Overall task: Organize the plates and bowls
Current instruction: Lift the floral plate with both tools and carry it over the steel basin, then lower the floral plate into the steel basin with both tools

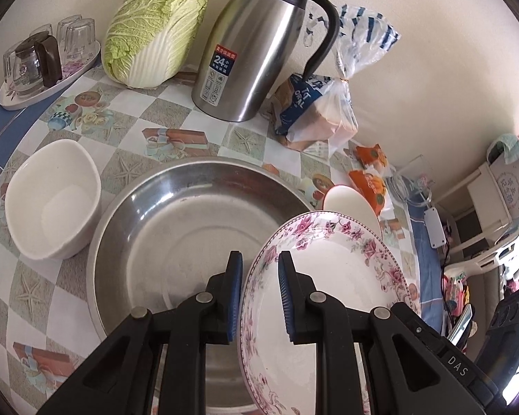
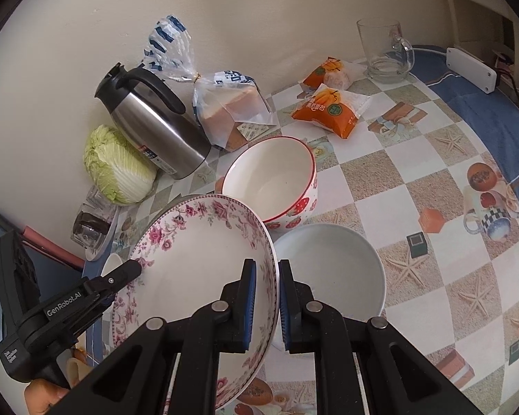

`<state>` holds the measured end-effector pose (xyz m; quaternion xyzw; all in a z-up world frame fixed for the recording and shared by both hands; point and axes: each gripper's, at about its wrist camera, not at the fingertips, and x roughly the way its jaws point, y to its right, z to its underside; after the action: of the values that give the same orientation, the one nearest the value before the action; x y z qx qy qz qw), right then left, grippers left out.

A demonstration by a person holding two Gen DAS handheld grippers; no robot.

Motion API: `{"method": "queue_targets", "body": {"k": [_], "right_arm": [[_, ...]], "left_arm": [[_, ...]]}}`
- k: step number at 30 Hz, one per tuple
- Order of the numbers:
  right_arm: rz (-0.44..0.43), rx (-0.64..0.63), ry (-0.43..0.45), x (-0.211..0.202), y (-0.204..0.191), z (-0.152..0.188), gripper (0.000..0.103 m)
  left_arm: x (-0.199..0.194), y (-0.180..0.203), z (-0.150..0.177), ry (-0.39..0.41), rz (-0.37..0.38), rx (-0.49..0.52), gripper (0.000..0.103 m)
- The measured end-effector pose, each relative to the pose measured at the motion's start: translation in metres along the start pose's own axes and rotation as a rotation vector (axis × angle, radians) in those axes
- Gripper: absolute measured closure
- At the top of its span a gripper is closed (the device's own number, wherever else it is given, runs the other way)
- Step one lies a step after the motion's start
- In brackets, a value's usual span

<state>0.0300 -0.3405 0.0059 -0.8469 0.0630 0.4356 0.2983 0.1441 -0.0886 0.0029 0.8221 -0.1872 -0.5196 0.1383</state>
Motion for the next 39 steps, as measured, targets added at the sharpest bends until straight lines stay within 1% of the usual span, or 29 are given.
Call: {"method": "queue_targets", "body": {"k": [6, 13, 20, 23, 28, 39], "right_arm": [[-0.021, -0.014, 0.003, 0.017, -0.009, -0.006, 0.09], [-0.045, -0.046, 0.006, 0.029, -0.026, -0.003, 0.09], [-0.093, -0.068, -0.021, 0.047, -0.047, 0.002, 0.09], [-0.104, -0.079, -0.035, 0.054, -0.056, 0.005, 0.09], [-0.099, -0.089, -0.062, 0.067, -0.063, 0.01, 0.09], [-0.039, -0.086, -0.072, 0.076, -0.056, 0.009, 0.09]], "left_arm": [[0.0, -0.012, -0.01, 0.025, -0.009, -0.015, 0.082], [-0.008, -0.037, -0.016, 0.045, -0.006, -0.054, 0.082], [-0.018, -0.065, -0.022, 0.065, -0.022, -0.103, 0.082], [-0.017, -0.077, -0.023, 0.06, -0.03, -0.126, 0.082], [-0.008, -0.086, -0.021, 0.035, -0.039, -0.147, 0.082], [0.014, -0.082, -0.017, -0.014, -0.037, -0.141, 0.082]]}}
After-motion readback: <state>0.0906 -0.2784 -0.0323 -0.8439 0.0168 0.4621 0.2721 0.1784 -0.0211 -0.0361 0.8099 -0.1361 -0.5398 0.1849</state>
